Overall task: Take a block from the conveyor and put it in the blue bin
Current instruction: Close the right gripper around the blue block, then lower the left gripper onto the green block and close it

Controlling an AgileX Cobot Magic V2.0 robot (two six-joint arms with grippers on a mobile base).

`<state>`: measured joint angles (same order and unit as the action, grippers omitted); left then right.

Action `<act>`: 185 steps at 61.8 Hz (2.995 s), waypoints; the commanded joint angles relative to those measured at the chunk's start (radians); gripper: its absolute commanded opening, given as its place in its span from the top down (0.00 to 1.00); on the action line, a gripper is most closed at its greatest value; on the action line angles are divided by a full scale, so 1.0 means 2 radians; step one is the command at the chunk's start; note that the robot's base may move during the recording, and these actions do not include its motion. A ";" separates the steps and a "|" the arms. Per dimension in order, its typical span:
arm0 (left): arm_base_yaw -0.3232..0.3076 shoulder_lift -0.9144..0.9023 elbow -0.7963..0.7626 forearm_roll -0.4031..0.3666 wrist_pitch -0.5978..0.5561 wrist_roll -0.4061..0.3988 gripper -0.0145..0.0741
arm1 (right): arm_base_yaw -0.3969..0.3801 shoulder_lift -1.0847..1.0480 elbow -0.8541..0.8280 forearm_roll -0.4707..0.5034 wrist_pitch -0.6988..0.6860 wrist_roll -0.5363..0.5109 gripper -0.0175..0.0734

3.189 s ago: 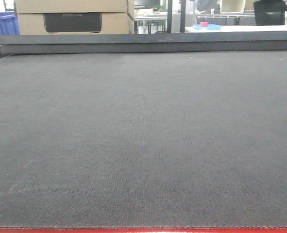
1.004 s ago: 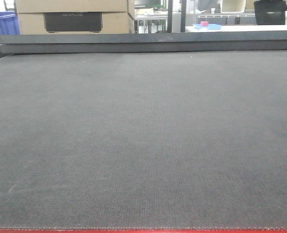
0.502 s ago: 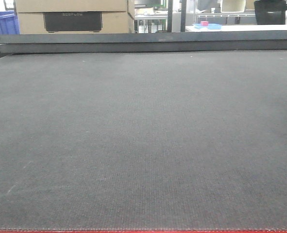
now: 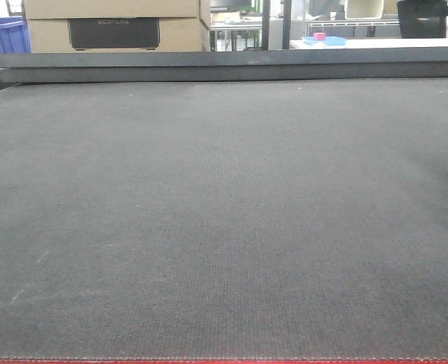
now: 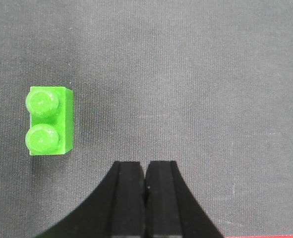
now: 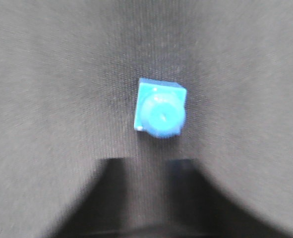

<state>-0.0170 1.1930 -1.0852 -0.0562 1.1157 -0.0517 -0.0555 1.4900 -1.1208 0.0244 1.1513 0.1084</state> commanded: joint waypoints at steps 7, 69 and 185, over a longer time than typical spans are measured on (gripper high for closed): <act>0.000 -0.001 -0.005 -0.005 -0.003 -0.003 0.96 | -0.008 0.032 -0.002 0.018 -0.031 0.004 0.39; 0.002 -0.001 -0.005 0.018 -0.015 -0.048 0.96 | -0.039 0.082 0.031 0.002 -0.100 -0.006 0.71; 0.098 0.240 -0.002 0.033 -0.092 0.103 0.39 | -0.036 -0.005 0.032 0.003 -0.083 -0.006 0.98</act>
<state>0.1802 1.6751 -1.0992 0.0114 0.9485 0.1624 -0.1253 1.4898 -1.0624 0.0341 0.9986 0.1001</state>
